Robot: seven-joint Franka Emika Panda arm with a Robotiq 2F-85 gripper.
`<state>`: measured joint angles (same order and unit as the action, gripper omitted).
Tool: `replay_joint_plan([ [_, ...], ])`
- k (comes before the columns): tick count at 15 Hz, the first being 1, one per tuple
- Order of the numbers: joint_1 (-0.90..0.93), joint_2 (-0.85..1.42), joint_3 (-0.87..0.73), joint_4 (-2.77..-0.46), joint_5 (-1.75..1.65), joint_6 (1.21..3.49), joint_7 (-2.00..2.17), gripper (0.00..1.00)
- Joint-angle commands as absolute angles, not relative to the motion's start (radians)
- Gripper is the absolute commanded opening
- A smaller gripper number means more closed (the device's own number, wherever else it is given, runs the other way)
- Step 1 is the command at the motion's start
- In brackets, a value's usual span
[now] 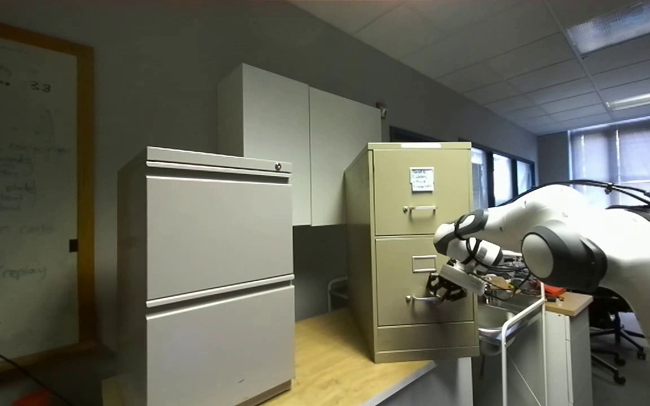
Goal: Open the bottom drawer of the file cabinet on the right
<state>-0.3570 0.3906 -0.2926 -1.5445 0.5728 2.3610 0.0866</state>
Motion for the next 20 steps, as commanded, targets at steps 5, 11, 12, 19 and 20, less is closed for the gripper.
replay_joint_plan([
  [5, -0.301, 0.257, -0.237, -1.805, 0.321, 2.483, 0.053, 0.08],
  [11, -0.324, 0.222, -0.194, -1.886, 0.370, 2.597, 0.043, 0.07],
  [12, -0.327, 0.216, -0.188, -1.897, 0.378, 2.612, 0.043, 0.07],
  [19, -0.330, 0.174, -0.174, -1.974, 0.397, 2.689, 0.044, 0.07],
  [20, -0.332, 0.160, -0.169, -1.994, 0.410, 2.693, 0.037, 0.07],
])
